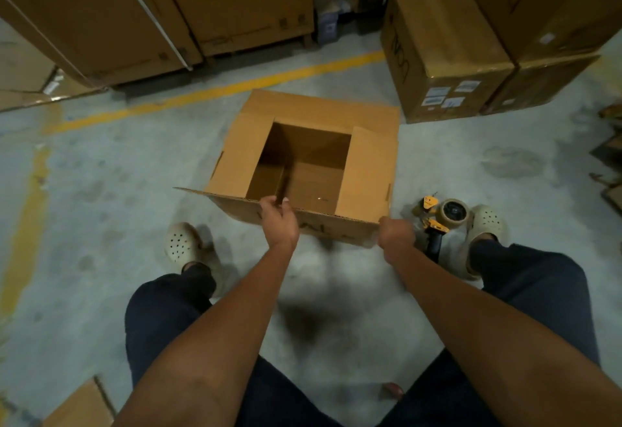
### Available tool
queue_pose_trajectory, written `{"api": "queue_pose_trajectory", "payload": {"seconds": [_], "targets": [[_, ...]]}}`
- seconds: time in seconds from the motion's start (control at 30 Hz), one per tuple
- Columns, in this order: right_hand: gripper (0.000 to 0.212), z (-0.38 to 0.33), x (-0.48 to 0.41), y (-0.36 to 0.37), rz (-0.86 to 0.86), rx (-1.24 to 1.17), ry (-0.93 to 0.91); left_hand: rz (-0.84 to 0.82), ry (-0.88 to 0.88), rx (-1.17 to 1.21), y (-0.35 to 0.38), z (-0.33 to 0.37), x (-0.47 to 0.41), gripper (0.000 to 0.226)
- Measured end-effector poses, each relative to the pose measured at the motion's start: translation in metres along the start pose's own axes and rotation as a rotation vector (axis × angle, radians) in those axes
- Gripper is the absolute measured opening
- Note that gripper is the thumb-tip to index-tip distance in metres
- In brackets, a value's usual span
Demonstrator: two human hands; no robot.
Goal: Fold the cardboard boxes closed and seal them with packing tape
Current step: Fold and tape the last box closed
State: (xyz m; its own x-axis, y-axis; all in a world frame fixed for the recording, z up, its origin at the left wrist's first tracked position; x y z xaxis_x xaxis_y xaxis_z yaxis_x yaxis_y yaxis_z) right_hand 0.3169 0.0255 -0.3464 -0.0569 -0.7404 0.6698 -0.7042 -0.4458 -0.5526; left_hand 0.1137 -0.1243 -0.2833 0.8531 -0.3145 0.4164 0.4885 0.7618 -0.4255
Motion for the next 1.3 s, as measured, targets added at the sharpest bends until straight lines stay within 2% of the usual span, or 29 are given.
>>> {"api": "queue_pose_trajectory", "payload": {"seconds": [0.07, 0.1, 0.2, 0.3, 0.47, 0.53, 0.6, 0.67, 0.77, 0.87, 1.03, 1.2, 1.3], "targets": [[0.071, 0.000, -0.019, 0.005, 0.053, -0.206, 0.015, -0.112, 0.096, -0.052, 0.010, 0.012, -0.009, 0.055], [0.077, 0.000, -0.031, 0.009, 0.095, -0.291, 0.007, -0.165, 0.134, -0.090, 0.016, 0.013, -0.016, 0.063], [0.071, -0.023, 0.001, -0.001, 0.113, -0.389, -0.019, -0.283, 0.215, -0.191, 0.029, 0.003, -0.029, 0.072], [0.079, -0.031, -0.001, -0.005, 0.182, -0.340, -0.089, -0.290, 0.317, -0.364, 0.036, -0.006, -0.046, 0.078], [0.073, -0.048, -0.022, -0.008, 0.255, -0.201, -0.245, -0.070, 0.486, -0.915, 0.051, 0.009, -0.073, 0.072], [0.072, -0.055, -0.036, -0.004, 0.245, -0.120, -0.270, -0.109, 0.508, -1.007, 0.064, 0.014, -0.093, 0.069], [0.067, -0.065, -0.050, 0.006, 0.200, -0.024, -0.323, -0.241, 0.513, -1.067, 0.081, 0.010, -0.118, 0.064], [0.060, -0.075, -0.068, 0.028, 0.085, 0.231, -0.443, -0.382, 0.515, -1.106, 0.094, 0.003, -0.138, 0.059], [0.050, -0.081, -0.093, 0.062, -0.098, 0.682, -0.608, -0.452, 0.517, -1.180, 0.103, -0.011, -0.155, 0.054], [0.040, -0.089, -0.104, 0.071, -0.095, 0.830, -0.702, -0.415, 0.614, -1.228, 0.108, -0.022, -0.160, 0.055], [0.034, -0.109, -0.131, 0.059, 0.128, 0.824, -0.794, -0.278, 0.760, -1.164, 0.136, -0.015, -0.167, 0.058], [0.047, -0.138, -0.179, 0.037, 0.204, 0.692, -0.618, -0.312, 0.842, -1.066, 0.197, 0.014, -0.161, 0.059], [0.061, -0.162, -0.207, 0.025, 0.162, 0.445, -0.445, -0.312, 0.868, -0.976, 0.230, 0.033, -0.152, 0.056]]}}
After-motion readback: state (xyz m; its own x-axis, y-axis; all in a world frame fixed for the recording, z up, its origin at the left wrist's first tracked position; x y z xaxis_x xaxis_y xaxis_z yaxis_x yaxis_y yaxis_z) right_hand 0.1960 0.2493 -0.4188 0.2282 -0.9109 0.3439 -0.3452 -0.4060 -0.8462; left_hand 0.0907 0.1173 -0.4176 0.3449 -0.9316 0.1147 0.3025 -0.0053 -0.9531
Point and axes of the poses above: each hand's wrist, its own x-axis away from the middle knuckle, its own y-axis out of the palm, z = x × y, the point moved 4 cm from there along -x, towards the middle knuckle, and after that the axes turned 2 degrees about -x, right-handed, at the moved point
